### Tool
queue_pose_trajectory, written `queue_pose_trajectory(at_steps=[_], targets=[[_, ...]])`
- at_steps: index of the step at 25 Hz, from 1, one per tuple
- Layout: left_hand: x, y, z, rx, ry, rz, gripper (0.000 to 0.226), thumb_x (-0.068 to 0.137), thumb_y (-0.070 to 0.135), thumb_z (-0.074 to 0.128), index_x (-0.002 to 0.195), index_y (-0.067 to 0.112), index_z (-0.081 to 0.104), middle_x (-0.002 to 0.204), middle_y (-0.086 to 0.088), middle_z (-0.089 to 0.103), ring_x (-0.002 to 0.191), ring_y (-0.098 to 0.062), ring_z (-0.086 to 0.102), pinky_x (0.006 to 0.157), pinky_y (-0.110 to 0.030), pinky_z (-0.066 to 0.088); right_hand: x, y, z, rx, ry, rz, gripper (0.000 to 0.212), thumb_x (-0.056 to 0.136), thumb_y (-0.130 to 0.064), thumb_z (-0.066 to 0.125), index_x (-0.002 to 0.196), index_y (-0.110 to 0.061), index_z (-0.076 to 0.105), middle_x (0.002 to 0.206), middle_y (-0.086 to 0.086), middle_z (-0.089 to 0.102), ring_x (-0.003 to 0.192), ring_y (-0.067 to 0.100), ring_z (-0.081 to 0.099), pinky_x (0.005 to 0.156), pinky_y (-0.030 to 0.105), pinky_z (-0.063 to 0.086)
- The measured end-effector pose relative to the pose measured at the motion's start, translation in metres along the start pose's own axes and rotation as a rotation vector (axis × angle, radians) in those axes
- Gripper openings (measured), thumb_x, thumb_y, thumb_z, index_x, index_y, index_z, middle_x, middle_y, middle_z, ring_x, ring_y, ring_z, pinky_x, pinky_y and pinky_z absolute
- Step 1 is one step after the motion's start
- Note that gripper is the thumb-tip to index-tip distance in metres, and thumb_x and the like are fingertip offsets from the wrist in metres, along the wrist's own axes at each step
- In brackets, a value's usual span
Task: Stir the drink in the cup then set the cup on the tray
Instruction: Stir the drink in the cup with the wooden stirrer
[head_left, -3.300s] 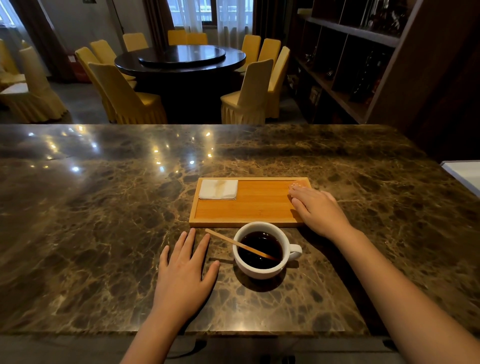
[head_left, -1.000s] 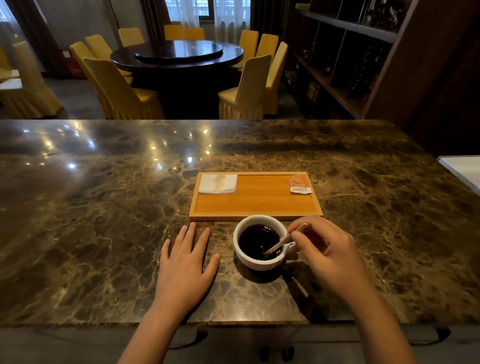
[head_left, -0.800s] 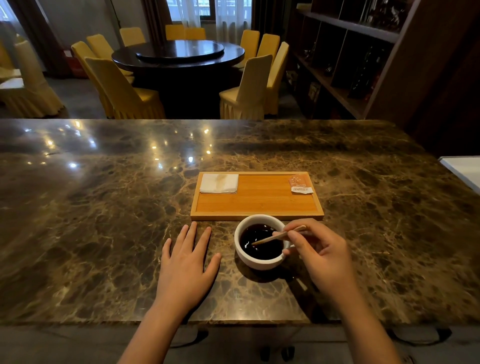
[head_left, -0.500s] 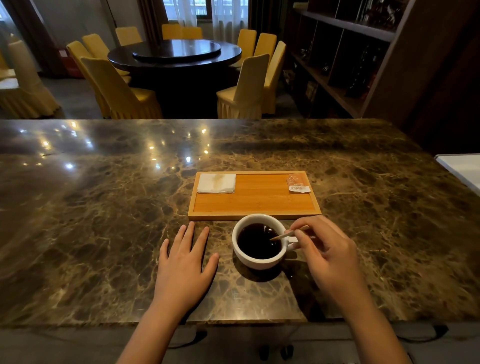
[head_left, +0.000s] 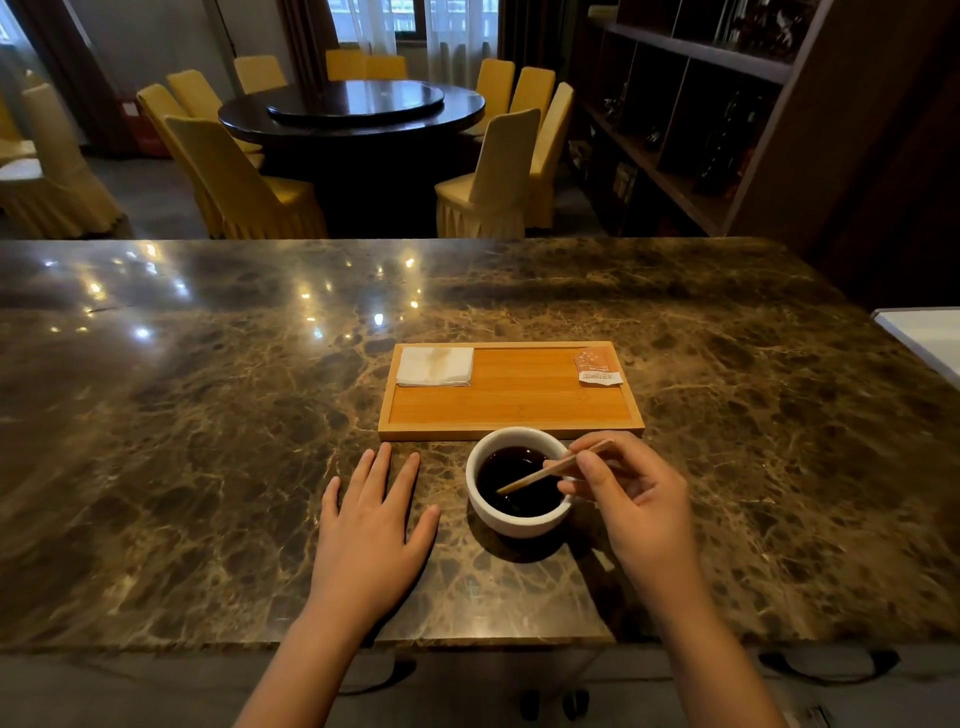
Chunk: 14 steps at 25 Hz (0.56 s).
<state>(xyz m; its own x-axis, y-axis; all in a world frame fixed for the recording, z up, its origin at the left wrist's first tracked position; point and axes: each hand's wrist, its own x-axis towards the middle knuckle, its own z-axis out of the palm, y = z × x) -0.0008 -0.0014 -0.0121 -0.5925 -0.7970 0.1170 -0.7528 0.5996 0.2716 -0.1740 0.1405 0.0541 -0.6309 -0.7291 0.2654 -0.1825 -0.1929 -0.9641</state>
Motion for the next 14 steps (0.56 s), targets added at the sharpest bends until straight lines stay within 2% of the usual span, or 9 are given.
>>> queue_pose_trajectory(at_steps=[2, 5, 7, 9, 14], targets=[[0.0, 0.0, 0.0, 0.01, -0.004, 0.0, 0.073, 0.077, 0.064, 0.006, 0.142, 0.032, 0.015, 0.154, -0.002, 0.007, 0.139, -0.014, -0.002, 0.113, -0.047, 0.001, 0.001, 0.004, 0.0, 0.01, 0.041, -0.007, 0.018, 0.087, -0.009, 0.057, 0.081, -0.023, 0.068, 0.089, 0.004, 0.07, 0.082, 0.017, 0.071, 0.066, 0.021, 0.057], [0.0, 0.001, -0.001, 0.004, 0.0, -0.002, 0.073, 0.077, 0.064, 0.006, 0.142, 0.032, 0.015, 0.154, -0.002, 0.008, 0.139, -0.014, -0.002, 0.113, -0.047, 0.002, 0.0, 0.007, -0.004, -0.153, 0.077, -0.092, 0.01, 0.085, -0.026, 0.057, 0.086, -0.031, 0.066, 0.087, -0.003, 0.068, 0.083, 0.016, 0.068, 0.068, 0.025, 0.057], [0.0, 0.001, -0.001, 0.011, -0.006, -0.003, 0.073, 0.077, 0.063, 0.005, 0.142, 0.032, 0.014, 0.154, -0.002, 0.007, 0.139, -0.014, -0.003, 0.113, -0.046, 0.001, -0.001, 0.003, -0.009, -0.352, 0.063, -0.187, 0.016, 0.084, -0.031, 0.05, 0.089, -0.027, 0.064, 0.084, -0.013, 0.065, 0.084, 0.009, 0.064, 0.068, 0.019, 0.054], [0.0, 0.001, 0.0, 0.014, -0.008, -0.001, 0.073, 0.077, 0.063, 0.005, 0.142, 0.032, 0.014, 0.154, -0.002, 0.007, 0.139, -0.014, -0.003, 0.112, -0.046, 0.001, -0.002, -0.003, -0.012, -0.502, 0.026, -0.267, 0.018, 0.085, -0.03, 0.047, 0.089, -0.022, 0.062, 0.085, -0.016, 0.061, 0.084, 0.002, 0.06, 0.067, 0.011, 0.049], [0.0, 0.0, 0.0, -0.003, 0.003, 0.001, 0.072, 0.078, 0.063, 0.007, 0.142, 0.031, 0.016, 0.154, -0.002, 0.008, 0.139, -0.014, -0.002, 0.113, -0.047, 0.002, -0.006, -0.008, -0.015, -0.478, 0.0, -0.254, 0.012, 0.084, -0.026, 0.052, 0.086, -0.022, 0.063, 0.082, -0.012, 0.064, 0.081, 0.003, 0.062, 0.065, 0.009, 0.049]])
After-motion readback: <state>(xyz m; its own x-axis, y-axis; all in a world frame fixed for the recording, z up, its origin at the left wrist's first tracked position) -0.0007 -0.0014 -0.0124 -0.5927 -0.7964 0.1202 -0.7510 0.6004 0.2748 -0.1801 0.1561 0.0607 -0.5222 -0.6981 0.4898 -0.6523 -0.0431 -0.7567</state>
